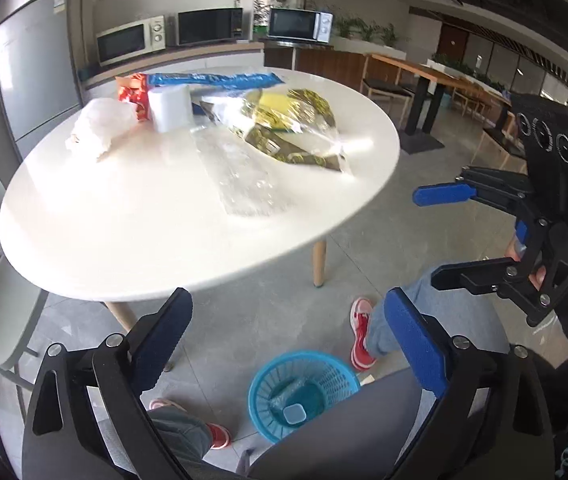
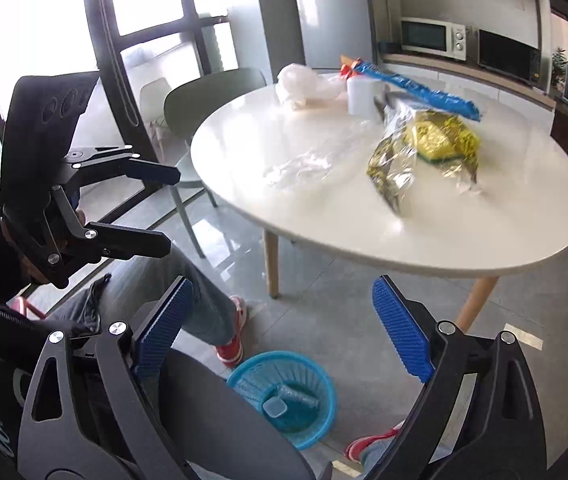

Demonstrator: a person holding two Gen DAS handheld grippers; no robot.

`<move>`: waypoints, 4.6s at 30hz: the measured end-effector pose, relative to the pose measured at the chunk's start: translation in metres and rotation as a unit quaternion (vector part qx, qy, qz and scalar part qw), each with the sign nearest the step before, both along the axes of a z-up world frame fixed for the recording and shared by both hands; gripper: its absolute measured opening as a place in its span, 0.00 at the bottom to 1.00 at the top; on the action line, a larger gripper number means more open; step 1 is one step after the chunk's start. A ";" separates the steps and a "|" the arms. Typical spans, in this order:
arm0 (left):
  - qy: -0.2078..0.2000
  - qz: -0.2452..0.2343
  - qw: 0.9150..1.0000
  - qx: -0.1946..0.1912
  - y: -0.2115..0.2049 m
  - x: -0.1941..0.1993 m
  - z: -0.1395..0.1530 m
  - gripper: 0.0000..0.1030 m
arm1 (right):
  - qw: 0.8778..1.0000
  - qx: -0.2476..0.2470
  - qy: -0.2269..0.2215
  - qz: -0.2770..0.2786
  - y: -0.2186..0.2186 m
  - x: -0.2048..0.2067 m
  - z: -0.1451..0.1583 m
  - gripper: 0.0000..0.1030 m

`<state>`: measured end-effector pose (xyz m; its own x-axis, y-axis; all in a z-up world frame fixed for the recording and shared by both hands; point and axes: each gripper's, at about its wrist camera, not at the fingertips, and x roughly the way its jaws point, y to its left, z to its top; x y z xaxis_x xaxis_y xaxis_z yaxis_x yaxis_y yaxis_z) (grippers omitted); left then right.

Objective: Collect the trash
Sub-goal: 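Return both tools to the table and grasp the clear plastic bag with the left tool, then grasp the gold-patterned wrapper with the right tool while the left tool lifts the clear bag, then lower the clear bag and gold wrapper into the wastebasket and open both tools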

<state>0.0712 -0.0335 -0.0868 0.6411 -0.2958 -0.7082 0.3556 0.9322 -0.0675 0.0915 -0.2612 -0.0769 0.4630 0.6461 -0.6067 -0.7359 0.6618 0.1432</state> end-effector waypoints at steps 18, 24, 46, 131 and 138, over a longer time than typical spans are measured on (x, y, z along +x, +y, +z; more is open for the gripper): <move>0.046 0.114 0.992 -0.011 -0.009 0.084 0.007 0.94 | 0.981 -0.020 -0.041 -0.190 -0.004 0.077 0.016 0.84; 0.056 0.115 0.992 0.000 -0.013 0.099 -0.003 0.90 | 0.984 -0.015 -0.022 -0.177 0.007 0.099 0.009 0.72; 0.066 0.127 0.990 -0.002 0.010 0.090 -0.006 0.08 | 0.993 -0.012 0.011 -0.115 0.034 0.090 0.002 0.06; 0.498 -0.163 0.832 0.182 -0.031 0.063 -0.392 0.03 | 0.831 -0.315 0.439 0.134 0.097 0.071 -0.438 0.02; 0.549 -0.183 0.788 0.211 -0.035 0.058 -0.442 0.03 | 0.793 -0.343 0.486 0.135 0.096 0.063 -0.493 0.02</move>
